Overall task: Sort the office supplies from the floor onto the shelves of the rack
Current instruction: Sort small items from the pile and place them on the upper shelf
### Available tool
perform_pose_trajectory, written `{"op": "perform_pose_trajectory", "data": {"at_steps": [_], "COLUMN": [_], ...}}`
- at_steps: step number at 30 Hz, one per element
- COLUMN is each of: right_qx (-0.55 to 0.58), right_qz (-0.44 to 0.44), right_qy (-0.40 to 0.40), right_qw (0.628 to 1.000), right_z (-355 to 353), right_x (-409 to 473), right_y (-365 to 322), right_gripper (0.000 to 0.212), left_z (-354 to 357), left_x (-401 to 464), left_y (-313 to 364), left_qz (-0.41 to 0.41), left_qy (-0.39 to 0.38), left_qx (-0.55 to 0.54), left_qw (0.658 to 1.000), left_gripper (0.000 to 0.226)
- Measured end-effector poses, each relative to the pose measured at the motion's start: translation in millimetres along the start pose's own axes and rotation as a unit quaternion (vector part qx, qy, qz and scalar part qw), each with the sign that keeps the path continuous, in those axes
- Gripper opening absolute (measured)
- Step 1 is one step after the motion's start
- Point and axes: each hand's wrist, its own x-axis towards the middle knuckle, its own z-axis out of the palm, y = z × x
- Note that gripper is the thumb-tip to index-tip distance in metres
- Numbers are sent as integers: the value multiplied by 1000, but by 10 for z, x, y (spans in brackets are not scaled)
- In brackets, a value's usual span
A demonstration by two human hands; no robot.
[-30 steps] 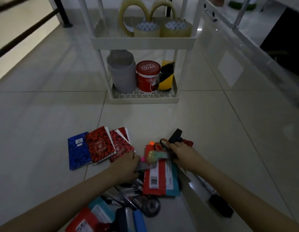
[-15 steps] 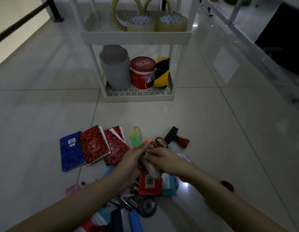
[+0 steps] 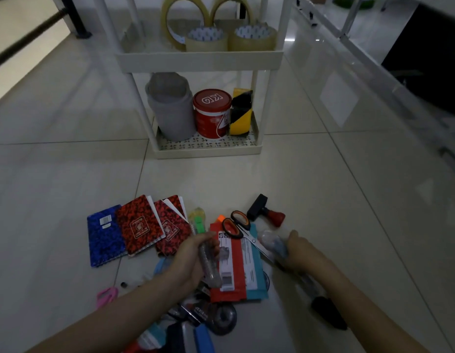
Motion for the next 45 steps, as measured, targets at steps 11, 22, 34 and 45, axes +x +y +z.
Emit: {"op": "perform_pose_trajectory", "data": {"at_steps": [11, 22, 34, 45], "right_qx": [157, 9, -28, 373], "right_qz": [-125, -343, -162, -210], "right_qy": [70, -53, 60, -150], "right_qw": [977, 938, 984, 891], "right_z": [-410, -96, 142, -333], "right_x": [-514, -890, 20, -413], "right_y": [-523, -874, -423, -700], "right_gripper": [29, 39, 28, 9], "left_z": [193, 11, -121, -104], "left_x": [-112, -22, 104, 113], "left_y": [-27, -21, 79, 92], "left_qz": [-5, -29, 46, 29], "left_qy": [-12, 11, 34, -104], "left_qx": [-7, 36, 1, -25], "left_qw": [1000, 999, 998, 994], "left_gripper": [31, 13, 18, 64]}}
